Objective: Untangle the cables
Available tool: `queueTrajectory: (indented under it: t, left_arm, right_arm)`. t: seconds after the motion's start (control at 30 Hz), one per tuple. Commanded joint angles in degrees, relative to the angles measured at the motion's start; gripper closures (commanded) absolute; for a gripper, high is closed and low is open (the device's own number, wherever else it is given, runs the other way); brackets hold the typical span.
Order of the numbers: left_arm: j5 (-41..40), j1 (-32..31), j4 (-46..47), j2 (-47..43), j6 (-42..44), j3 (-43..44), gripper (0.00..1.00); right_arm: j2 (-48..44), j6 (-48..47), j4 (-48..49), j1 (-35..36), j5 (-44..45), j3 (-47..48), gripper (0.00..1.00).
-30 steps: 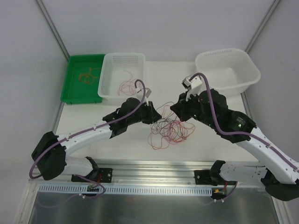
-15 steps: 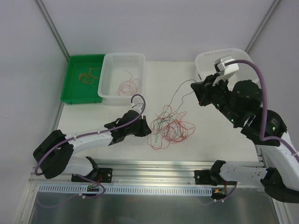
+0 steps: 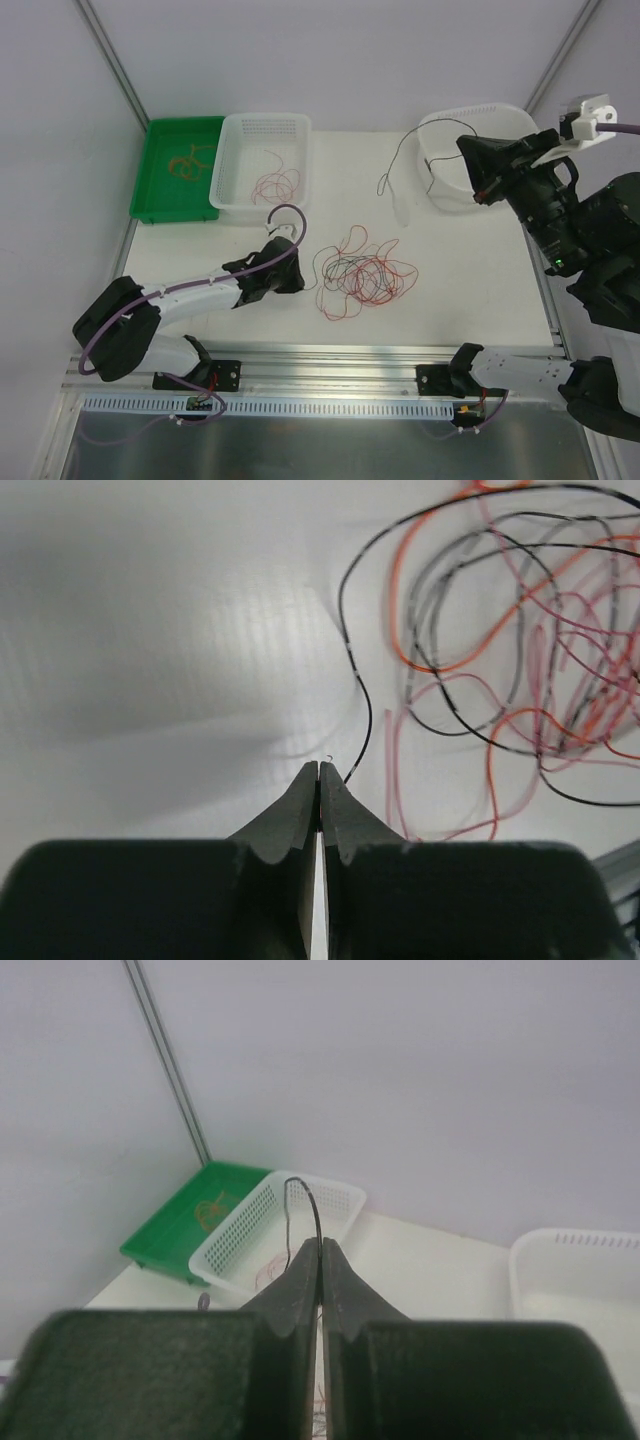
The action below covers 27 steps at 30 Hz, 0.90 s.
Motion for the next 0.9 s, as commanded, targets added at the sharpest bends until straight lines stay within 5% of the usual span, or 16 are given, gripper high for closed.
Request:
queueTrajectory:
  t: [0.0, 0.33, 0.6, 0.87]
  left_arm:
    - [-3.0, 4.5, -6.3, 1.0, -2.8, 0.4, 1.0]
    - [-1.6, 13.8, -11.8, -12.7, -1.8, -3.7, 0.94]
    - [0.7, 14.1, -21.9, -20.1, 3.5, 2.5, 0.51]
    - [7.1, 19.3, -30.8, -19.1, 12.8, 15.2, 0.09]
  right_arm:
    - [-2.2, -3.0, 6.4, -0.2, 0.6, 0.1, 0.99]
    - [-5.9, -7.5, 6.1, -0.3, 13.1, -5.9, 0.99]
    - [-4.9, -11.6, 11.1, -1.8, 21.0, -12.2, 0.99]
    - [3.9, -5.9, 6.5, -12.7, 13.7, -6.2, 0.99]
